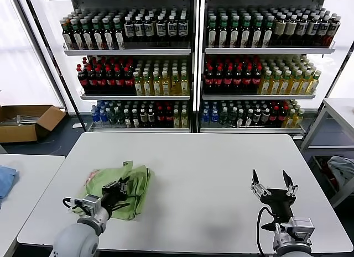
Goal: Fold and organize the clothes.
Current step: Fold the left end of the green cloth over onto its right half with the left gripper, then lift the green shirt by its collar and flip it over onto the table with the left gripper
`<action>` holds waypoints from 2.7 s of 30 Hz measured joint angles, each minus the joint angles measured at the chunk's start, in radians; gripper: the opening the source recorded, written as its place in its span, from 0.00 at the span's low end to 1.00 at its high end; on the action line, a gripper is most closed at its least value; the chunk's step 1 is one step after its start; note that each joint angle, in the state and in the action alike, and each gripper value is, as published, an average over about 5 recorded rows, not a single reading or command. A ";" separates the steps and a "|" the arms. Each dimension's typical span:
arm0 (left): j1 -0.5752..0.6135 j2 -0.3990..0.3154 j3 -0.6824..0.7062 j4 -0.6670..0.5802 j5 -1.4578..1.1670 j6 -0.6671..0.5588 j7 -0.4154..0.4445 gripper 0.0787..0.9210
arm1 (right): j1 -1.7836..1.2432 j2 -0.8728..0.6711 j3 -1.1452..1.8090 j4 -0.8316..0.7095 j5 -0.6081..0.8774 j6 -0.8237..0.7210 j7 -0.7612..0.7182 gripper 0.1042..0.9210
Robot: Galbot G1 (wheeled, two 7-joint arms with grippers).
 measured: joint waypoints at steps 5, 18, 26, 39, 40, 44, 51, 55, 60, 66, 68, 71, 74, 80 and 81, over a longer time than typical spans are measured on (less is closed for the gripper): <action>-0.009 -0.029 0.038 0.040 0.034 -0.012 0.016 0.08 | -0.014 -0.003 0.000 0.004 -0.002 0.003 -0.001 0.88; 0.005 -0.109 0.111 0.078 -0.011 -0.048 0.001 0.53 | -0.006 -0.007 -0.015 -0.008 -0.005 0.005 0.006 0.88; 0.032 -0.136 0.128 0.001 -0.212 -0.012 -0.034 0.79 | 0.010 -0.011 -0.027 -0.030 -0.003 0.011 0.011 0.88; 0.018 -0.036 -0.061 -0.105 -0.340 -0.042 -0.080 0.88 | 0.056 -0.019 -0.079 -0.048 0.000 0.005 0.012 0.88; 0.019 -0.020 -0.084 -0.094 -0.328 -0.049 -0.078 0.88 | 0.061 -0.020 -0.084 -0.049 0.000 0.003 0.012 0.88; 0.025 0.031 -0.157 -0.042 -0.288 -0.070 -0.067 0.88 | 0.082 -0.020 -0.104 -0.058 0.000 -0.006 0.014 0.88; 0.027 0.066 -0.209 0.046 -0.255 -0.082 -0.041 0.88 | 0.097 -0.012 -0.133 -0.061 -0.006 -0.011 0.014 0.88; 0.025 0.074 -0.215 0.092 -0.244 -0.084 -0.023 0.88 | 0.096 -0.007 -0.140 -0.062 -0.011 -0.010 0.013 0.88; 0.016 0.080 -0.219 0.150 -0.239 -0.087 -0.007 0.88 | 0.090 -0.003 -0.150 -0.062 -0.017 -0.006 0.011 0.88; 0.005 0.093 -0.225 0.217 -0.239 -0.091 0.013 0.88 | 0.082 0.005 -0.165 -0.059 -0.028 -0.004 0.008 0.88; 0.002 0.097 -0.226 0.236 -0.241 -0.091 0.018 0.88 | 0.079 0.007 -0.170 -0.058 -0.032 -0.004 0.007 0.88; -0.002 0.100 -0.229 0.260 -0.248 -0.091 0.024 0.88 | 0.077 0.009 -0.175 -0.055 -0.037 -0.003 0.005 0.88; -0.002 0.099 -0.228 0.278 -0.260 -0.087 0.030 0.88 | 0.078 0.010 -0.178 -0.052 -0.042 -0.004 0.005 0.88; -0.001 0.097 -0.223 0.307 -0.283 -0.080 0.043 0.79 | 0.078 0.016 -0.187 -0.049 -0.051 -0.005 0.005 0.88; 0.000 0.097 -0.223 0.309 -0.286 -0.081 0.046 0.75 | 0.078 0.016 -0.188 -0.050 -0.052 -0.005 0.005 0.88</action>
